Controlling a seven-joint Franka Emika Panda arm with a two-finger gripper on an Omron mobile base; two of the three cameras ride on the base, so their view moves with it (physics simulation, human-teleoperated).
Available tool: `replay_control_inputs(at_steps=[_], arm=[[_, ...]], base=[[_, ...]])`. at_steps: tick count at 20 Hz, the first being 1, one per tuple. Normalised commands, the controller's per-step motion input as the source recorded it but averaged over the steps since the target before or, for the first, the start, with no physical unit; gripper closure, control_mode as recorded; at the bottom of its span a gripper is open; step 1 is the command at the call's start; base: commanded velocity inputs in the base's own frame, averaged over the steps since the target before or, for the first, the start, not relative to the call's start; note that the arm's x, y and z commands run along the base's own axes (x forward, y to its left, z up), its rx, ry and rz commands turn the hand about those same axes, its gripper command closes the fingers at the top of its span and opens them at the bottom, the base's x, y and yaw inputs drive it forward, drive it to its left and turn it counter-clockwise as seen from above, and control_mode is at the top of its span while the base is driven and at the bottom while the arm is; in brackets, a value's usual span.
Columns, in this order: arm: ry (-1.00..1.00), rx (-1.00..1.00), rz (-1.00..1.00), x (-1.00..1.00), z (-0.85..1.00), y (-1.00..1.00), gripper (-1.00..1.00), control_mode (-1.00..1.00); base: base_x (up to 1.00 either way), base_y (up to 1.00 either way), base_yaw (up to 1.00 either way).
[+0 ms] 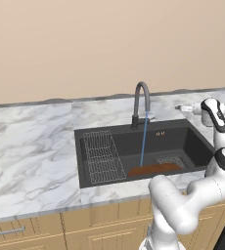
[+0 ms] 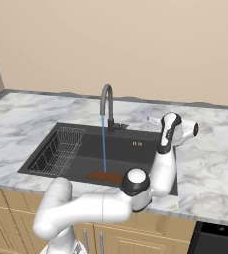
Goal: Turn on the sink faucet with hot water and rinse the cutting board for ten seconds, then turn off the faucet. Push the cutting board to reach the water if necessary.
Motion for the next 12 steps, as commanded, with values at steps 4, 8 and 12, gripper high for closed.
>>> replay_control_inputs(at_steps=[4, 8, 12], arm=[[0.2, 0.0, 0.06, -0.04, 0.67, 0.0, -1.0, -1.0], [0.3, -0.02, 0.04, -0.32, 0.33, 0.01, -1.0, -1.0], [0.3, 0.0, 0.05, -0.52, 0.12, 0.0, -1.0, -1.0]], base=[[0.0, 0.0, 0.0], [0.0, 0.0, 0.0], [0.0, 0.0, 0.0]])
